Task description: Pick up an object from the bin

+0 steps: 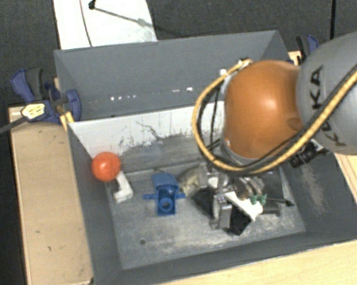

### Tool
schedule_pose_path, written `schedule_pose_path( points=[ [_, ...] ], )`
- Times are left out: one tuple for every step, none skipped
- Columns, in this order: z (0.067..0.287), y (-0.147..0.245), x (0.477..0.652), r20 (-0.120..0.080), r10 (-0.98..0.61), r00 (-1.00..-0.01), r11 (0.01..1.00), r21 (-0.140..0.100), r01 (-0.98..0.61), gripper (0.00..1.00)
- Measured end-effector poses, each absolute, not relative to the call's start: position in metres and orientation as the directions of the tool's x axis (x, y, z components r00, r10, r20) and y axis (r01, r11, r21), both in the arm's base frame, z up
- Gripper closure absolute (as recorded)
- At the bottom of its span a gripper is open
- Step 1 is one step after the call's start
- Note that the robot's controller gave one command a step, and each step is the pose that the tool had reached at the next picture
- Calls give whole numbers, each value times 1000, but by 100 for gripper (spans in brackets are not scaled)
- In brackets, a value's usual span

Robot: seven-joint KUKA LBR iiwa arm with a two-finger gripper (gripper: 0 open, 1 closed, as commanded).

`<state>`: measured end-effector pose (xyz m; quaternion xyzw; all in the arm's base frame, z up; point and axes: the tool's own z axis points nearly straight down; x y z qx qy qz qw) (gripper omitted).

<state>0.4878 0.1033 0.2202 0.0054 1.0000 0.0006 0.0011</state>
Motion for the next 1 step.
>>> schedule_pose_path(
  points=[
    [220, 103, 488, -2, 11, -1000, 1000, 1, 11, 0]
  ],
)
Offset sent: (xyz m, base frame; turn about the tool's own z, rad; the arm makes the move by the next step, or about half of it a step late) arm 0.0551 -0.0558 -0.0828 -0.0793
